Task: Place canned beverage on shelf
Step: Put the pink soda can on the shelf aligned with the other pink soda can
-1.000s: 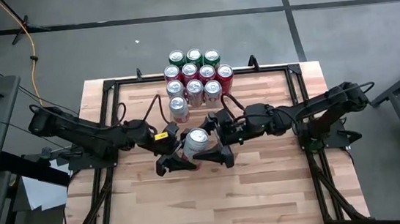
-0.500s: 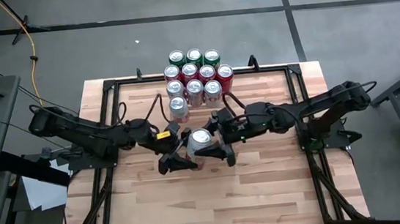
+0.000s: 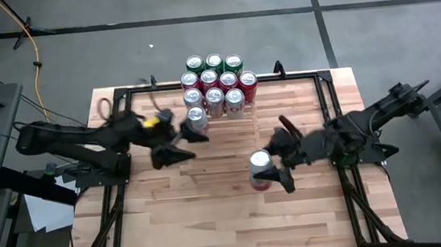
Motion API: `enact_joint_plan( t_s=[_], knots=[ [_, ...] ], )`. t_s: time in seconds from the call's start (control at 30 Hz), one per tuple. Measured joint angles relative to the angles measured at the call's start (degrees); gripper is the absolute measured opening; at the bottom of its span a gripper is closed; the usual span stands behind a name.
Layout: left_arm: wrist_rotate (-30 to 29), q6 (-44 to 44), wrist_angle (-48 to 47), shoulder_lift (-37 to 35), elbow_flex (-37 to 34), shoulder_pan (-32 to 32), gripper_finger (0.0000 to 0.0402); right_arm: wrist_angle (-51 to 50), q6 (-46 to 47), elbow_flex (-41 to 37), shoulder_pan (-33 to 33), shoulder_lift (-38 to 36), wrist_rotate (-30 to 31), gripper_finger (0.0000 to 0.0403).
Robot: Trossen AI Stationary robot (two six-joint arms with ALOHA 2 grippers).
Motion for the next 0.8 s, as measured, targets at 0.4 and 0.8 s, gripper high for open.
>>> enact_joint_plan(
  t_s=[0.4, 0.8],
  knots=[
    [-36.88, 25.41, -41.83, -9.23, 17.48, -15.20, 0.0369, 4.52, 0.04, 0.00, 0.05, 9.63, 15.57, 0.0278],
    [-37.82, 19.83, -25.20, -10.77, 0.88, -17.31, 0.0369, 16.94, -14.19, 0.00, -14.48, 13.77, 18.24, 0.0278]
  ],
)
